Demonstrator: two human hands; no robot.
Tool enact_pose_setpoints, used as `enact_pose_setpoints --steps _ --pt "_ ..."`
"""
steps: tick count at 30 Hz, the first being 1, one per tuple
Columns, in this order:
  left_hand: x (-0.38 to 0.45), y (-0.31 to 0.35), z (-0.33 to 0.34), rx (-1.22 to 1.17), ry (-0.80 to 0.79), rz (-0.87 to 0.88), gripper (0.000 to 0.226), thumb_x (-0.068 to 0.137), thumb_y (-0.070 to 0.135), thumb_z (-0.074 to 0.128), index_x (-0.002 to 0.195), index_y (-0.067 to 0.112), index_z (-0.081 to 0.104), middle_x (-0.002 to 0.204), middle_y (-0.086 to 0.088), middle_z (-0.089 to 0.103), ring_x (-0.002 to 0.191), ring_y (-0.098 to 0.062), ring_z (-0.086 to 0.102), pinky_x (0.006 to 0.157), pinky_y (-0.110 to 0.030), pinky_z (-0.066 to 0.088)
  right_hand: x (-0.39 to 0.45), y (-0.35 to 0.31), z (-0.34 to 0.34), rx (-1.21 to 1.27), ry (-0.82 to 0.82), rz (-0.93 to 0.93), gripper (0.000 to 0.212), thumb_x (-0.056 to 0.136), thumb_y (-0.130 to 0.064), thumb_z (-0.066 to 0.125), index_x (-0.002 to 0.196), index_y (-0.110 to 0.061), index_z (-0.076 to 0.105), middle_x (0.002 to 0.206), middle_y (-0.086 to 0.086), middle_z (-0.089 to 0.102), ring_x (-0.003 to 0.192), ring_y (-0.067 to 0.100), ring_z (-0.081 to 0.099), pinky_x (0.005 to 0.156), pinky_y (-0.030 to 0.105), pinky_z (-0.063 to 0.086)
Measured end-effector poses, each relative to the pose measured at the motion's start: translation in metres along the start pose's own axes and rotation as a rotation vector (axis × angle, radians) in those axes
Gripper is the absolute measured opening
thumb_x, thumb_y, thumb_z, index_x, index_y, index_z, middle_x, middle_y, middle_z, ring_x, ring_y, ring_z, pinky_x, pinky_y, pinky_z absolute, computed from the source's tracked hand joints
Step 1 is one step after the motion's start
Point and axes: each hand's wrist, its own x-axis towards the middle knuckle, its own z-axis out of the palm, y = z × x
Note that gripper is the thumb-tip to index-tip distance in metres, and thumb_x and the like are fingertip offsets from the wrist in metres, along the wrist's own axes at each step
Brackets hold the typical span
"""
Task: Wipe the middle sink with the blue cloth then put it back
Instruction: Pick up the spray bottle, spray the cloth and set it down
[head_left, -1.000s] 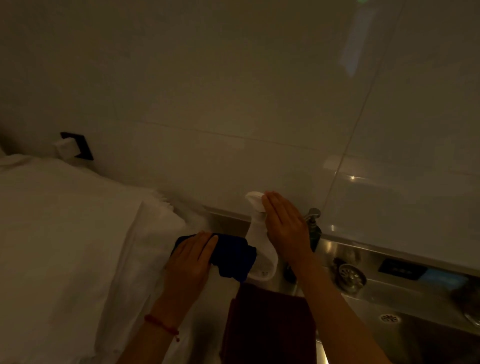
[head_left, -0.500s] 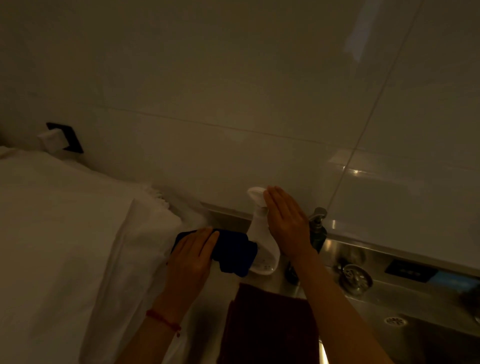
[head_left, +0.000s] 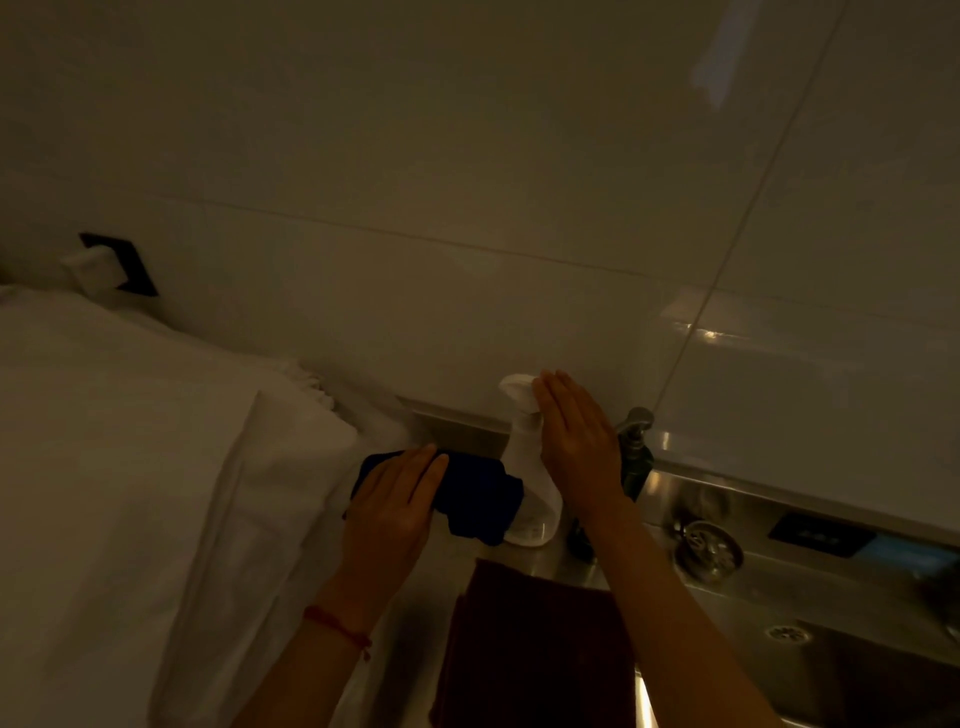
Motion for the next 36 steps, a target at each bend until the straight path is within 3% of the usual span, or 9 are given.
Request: enact_pose_setpoints --steps 24,26,28,33,36 --pt "0.008 0.008 -0.023 -0.099 -0.010 -0.006 0.062 0.104 0.010 0.018 0.089 -0.007 0.076 0.092 -0.022 0.074 0.080 -0.034 0.074 0.067 -0.044 0.060 -0.005 -0.020 -0.049 -0.054 -0.139 0.071 0.050 0.061 0.011 0.076 0.109 0.007 0.063 0.108 0.023 0.066 0.099 0.035 0.065 0.081 0.046 0.055" --pt "0.009 0.009 -0.026 -0.076 0.008 -0.015 0.043 0.099 0.001 0.035 0.089 -0.007 0.076 0.092 -0.021 0.074 0.080 -0.034 0.074 0.066 -0.044 0.060 -0.004 -0.024 -0.056 -0.045 -0.145 0.071 0.048 0.062 0.010 0.076 0.109 0.007 0.063 0.108 0.023 0.066 0.099 0.036 0.064 0.079 0.046 0.055" --pt "0.010 0.010 -0.031 -0.073 0.027 -0.028 0.022 0.076 -0.009 0.058 0.087 -0.007 0.076 0.090 -0.022 0.075 0.078 -0.034 0.074 0.065 -0.044 0.060 -0.004 -0.029 -0.064 -0.027 -0.158 0.080 0.046 0.065 0.008 0.076 0.109 0.008 0.062 0.109 0.024 0.065 0.100 0.036 0.064 0.080 0.047 0.054" --pt "0.011 0.012 -0.041 -0.110 0.039 -0.016 0.024 0.065 -0.012 0.069 0.087 -0.007 0.076 0.089 -0.022 0.075 0.077 -0.034 0.075 0.064 -0.044 0.060 -0.006 -0.049 -0.084 -0.003 -0.130 0.066 0.040 0.075 -0.006 0.073 0.111 0.007 0.062 0.112 0.023 0.064 0.103 0.034 0.063 0.093 0.045 0.045" --pt "0.012 0.015 -0.045 -0.157 0.005 -0.026 0.043 0.046 -0.019 0.084 0.086 -0.008 0.076 0.088 -0.022 0.075 0.077 -0.034 0.074 0.064 -0.045 0.060 -0.007 -0.064 -0.096 0.030 -0.116 0.077 0.033 0.087 -0.018 0.056 0.110 0.005 0.063 0.112 0.021 0.065 0.103 0.032 0.063 0.093 0.041 0.045"
